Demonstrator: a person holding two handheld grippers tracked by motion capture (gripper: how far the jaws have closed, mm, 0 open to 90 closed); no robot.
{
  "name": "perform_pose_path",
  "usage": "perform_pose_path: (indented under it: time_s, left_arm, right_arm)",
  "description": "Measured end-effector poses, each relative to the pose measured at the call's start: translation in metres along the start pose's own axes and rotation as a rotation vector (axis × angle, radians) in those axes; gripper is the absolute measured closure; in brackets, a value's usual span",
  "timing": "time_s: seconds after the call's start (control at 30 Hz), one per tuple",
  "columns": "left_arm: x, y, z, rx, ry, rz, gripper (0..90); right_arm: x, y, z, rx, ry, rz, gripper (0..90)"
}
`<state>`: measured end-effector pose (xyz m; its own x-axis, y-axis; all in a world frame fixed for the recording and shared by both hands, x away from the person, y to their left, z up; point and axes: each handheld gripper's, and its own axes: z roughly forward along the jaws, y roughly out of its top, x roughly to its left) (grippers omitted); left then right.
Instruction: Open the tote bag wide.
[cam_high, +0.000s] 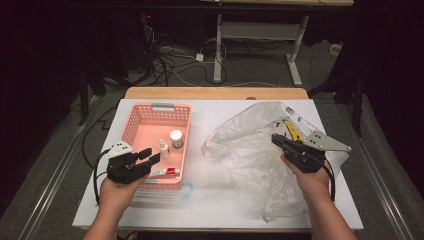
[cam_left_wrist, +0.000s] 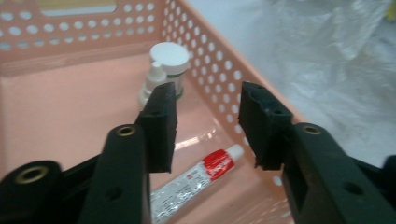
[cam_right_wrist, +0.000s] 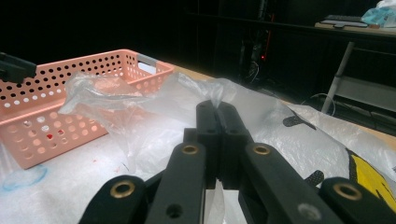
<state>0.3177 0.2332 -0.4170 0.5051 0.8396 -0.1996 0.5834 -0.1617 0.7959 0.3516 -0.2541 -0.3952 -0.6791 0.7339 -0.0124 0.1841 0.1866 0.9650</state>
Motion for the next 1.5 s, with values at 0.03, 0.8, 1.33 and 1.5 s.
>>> perform_pose_path:
  time_s: [0.03,0.8,1.33,1.5]
  left_arm:
    - [0.001,0.002,0.001,0.017,0.004,0.002,64.1]
    - [0.005,0.025,0.049,0.567,-0.063,0.120,87.8]
    - [-0.009,0.035,0.078,0.787,-0.192,0.226,87.9]
    - [-0.013,0.036,0.088,0.848,-0.152,0.248,87.9]
  right_arm:
    - [0.000,0.000,0.000,-0.001,0.000,0.000,90.0]
    - [0.001,0.000,-0.001,0.001,0.005,0.009,90.0]
    - [0.000,-0.001,-0.001,-0.003,0.009,0.011,90.0]
    - [0.000,-0.001,-0.001,-0.002,0.008,0.012,90.0]
